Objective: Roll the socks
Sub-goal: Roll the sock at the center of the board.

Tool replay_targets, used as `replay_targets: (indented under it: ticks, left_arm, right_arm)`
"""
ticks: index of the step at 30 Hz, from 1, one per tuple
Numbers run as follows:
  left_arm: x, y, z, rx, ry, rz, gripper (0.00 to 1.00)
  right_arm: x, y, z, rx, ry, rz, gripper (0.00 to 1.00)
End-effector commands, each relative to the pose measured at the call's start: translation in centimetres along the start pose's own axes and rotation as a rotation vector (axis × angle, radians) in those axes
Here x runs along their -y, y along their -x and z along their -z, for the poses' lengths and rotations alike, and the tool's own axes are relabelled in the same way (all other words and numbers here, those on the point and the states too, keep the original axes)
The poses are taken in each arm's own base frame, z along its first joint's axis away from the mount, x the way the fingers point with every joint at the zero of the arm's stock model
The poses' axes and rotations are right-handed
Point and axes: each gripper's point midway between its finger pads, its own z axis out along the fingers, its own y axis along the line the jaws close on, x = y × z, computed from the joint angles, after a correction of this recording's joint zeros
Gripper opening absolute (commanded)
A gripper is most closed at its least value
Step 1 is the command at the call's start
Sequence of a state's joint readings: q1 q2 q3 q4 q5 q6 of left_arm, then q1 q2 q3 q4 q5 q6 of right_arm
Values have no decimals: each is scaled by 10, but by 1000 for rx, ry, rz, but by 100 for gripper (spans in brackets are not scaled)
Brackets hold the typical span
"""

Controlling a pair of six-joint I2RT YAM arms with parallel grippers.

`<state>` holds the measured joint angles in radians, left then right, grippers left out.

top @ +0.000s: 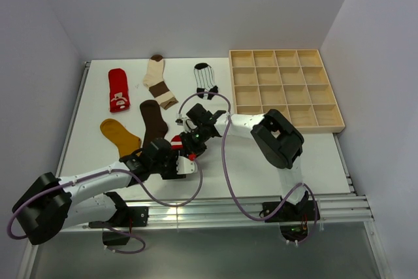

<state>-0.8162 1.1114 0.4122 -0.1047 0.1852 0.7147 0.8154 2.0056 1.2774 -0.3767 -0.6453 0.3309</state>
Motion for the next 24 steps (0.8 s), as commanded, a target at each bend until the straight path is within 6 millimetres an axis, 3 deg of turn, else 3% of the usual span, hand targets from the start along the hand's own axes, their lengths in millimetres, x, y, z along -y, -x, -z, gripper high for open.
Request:
replay_targets:
  ticks: [1,7,13,16,20,23,24]
  left_arm:
    - [-10,6,-4,16,44,-13,60]
    - [-7,1,-10,-13,19,-20,58]
    - [-1,-3,-14,-28,-14,-18,49]
    - [3,-4,-16,-28,-31,-7,39]
    - [6,-4,-18,-28,-47,20,17]
    - [12,-4,-18,-32,-77,48,5]
    - [15,-4,-17,-33,-88,60,1]
  right_arm:
    - [19,-10,-3,-40,-52,-26,0]
    - [19,-12,-3,-50,-47,-21,0]
    - [15,-13,0,-51,-30,-18,0]
    - [15,-15,2,-50,-32,-18,0]
    - [16,-17,3,-45,-36,-17,0]
    - [19,-16,5,-19,-60,-23,10]
    - [21,-18,6,-16,-76,-28,19]
